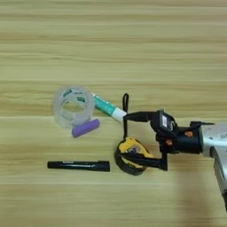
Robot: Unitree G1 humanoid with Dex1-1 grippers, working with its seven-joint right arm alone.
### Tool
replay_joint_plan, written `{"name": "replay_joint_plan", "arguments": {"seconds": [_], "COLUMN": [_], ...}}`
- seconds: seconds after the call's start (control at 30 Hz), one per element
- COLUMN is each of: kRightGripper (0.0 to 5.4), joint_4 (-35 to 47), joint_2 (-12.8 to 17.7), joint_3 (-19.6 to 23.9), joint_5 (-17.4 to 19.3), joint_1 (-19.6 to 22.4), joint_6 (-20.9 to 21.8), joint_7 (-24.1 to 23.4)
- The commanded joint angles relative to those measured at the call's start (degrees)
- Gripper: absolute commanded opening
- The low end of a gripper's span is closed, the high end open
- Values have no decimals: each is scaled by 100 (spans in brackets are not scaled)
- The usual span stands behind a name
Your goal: Move the objects on the table
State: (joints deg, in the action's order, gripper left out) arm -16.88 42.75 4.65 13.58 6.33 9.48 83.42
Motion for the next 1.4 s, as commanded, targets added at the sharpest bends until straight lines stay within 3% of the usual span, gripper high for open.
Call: {"name": "replay_joint_plan", "arguments": {"seconds": [0.03, 1.4], "kRightGripper": [538, 538], "joint_4": [31, -417], "joint_2": [393, 536], "joint_3": [47, -309], "joint_5": [-70, -569], "joint_1": [290, 195], "joint_6": [143, 620], "joint_7": [-75, 9]}}
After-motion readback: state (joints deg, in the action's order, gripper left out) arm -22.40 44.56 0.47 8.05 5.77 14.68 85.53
